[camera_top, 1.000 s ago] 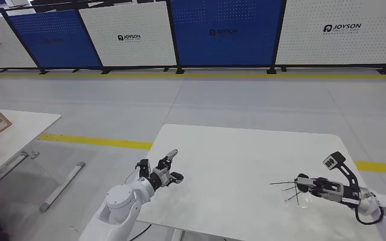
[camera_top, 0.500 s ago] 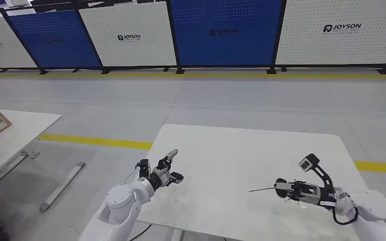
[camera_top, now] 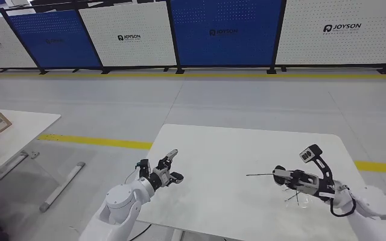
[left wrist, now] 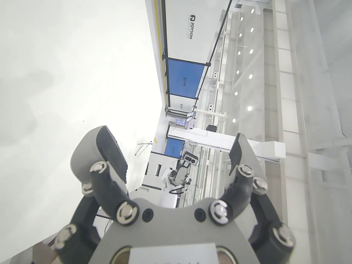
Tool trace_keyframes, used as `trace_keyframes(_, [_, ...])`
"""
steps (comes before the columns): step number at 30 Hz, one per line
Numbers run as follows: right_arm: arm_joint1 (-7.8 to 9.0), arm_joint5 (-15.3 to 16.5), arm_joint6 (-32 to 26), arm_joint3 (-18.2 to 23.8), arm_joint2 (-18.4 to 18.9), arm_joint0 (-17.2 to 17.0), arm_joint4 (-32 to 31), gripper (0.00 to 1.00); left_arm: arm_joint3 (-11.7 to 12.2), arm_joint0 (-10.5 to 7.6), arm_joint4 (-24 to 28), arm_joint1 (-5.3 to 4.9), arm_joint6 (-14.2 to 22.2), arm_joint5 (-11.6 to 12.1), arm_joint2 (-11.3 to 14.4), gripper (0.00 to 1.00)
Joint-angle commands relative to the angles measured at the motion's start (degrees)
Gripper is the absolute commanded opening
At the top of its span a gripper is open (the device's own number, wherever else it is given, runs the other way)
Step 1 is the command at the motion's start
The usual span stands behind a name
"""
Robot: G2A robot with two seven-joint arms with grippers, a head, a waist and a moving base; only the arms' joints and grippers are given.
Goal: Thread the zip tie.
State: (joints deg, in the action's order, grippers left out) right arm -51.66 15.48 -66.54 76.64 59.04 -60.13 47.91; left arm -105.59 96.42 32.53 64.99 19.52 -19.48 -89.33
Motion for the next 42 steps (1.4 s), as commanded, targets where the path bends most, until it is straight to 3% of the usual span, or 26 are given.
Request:
trace_keyframes(1, [-0.48,-0.37,3.84,1.94,-0.61,0.71,-1.36,0.0,0.0,0.0,0.0,0.0,0.0,0.0,0.0,1.0])
trace_keyframes(4, [-1.52,-1.99,8.57,2.71,-2.66,2.38,-3.54,0.0,0.0,0.0,0.0,0.0,0.0,0.0,0.0,1.0])
trace_keyframes(9, [-3.63,-2.72,13.42,-1.63,-6.51,5.21,-4.86,0.0,0.0,0.0,0.0,0.0,0.0,0.0,0.0,1.0])
trace_keyframes(24, [-3.63,-2.72,13.42,-1.63,-6.51,5.21,-4.86,0.0,0.0,0.0,0.0,0.0,0.0,0.0,0.0,1.0])
trace_keyframes(31, [-3.63,-2.72,13.42,-1.63,-6.51,5.21,-4.86,0.0,-5.51,0.08,5.41,0.03,4.24,0.0,3.33,1.0])
trace_keyframes(34, [-3.63,-2.72,13.42,-1.63,-6.51,5.21,-4.86,0.0,-7.78,-0.28,3.3,-0.11,5.63,0.0,5.71,1.0])
trace_keyframes(36, [-3.63,-2.72,13.42,-1.63,-6.51,5.21,-4.86,0.0,-7.43,-0.84,0.24,-0.18,6.33,0.0,8.46,1.0])
trace_keyframes(38, [-3.63,-2.72,13.42,-1.63,-6.51,5.21,-4.86,0.0,-5.63,-2.36,-2.79,-0.21,6.14,0.0,10.99,1.0])
trace_keyframes(42, [-3.63,-2.72,13.42,-1.63,-6.51,5.21,-4.86,0.0,-4.63,-3.22,-4.27,-0.17,5.5,0.2,11.98,1.0])
